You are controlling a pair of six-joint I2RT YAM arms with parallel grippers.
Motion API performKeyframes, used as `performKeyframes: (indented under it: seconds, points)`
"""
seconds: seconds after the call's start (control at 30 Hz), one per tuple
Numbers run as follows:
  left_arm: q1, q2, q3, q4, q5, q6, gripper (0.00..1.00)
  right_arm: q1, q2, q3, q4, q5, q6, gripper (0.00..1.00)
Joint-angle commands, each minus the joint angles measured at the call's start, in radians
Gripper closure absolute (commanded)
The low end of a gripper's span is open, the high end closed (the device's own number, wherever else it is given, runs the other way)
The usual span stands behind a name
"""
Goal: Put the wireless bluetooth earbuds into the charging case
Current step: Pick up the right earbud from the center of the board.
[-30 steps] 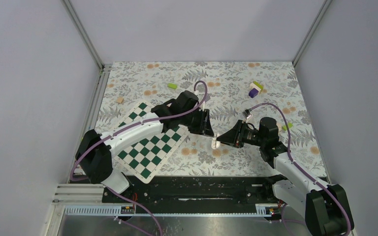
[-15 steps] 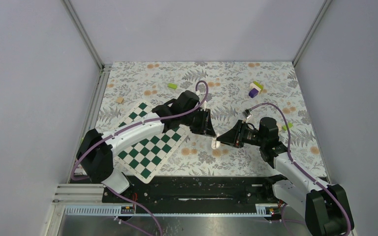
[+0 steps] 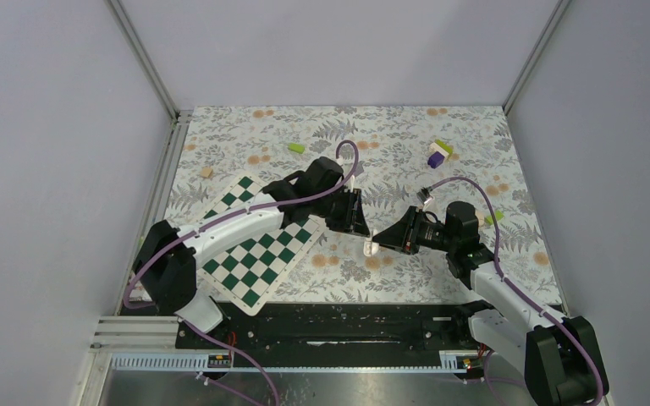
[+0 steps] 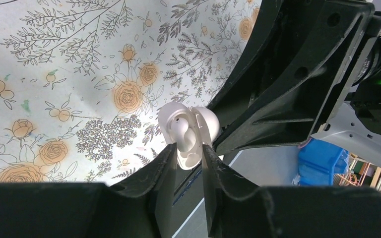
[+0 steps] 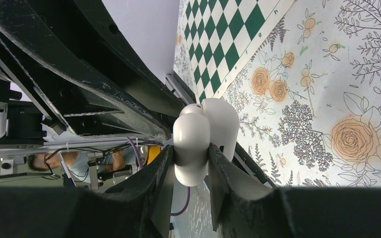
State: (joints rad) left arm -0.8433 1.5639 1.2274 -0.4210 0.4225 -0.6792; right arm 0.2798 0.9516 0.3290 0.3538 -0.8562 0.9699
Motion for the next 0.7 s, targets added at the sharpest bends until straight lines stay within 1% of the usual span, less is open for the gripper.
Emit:
performKeyframes:
  seconds: [0.0,0.27,0.67]
  points:
    - [0.0,0.009,-0.002,0.03,0.002,0.01,0.75,0.01,-0.006,0.008,0.05,-0.012,0.004,1.0]
    - [0.0,0.011,-0.011,0.05,0.016,0.002,0.79,0.01,-0.004,0.013,0.048,-0.013,0.004,1.0]
    - [0.0,0.012,-0.01,0.086,0.042,-0.006,0.8,0.01,-0.008,0.011,0.043,-0.011,0.004,1.0]
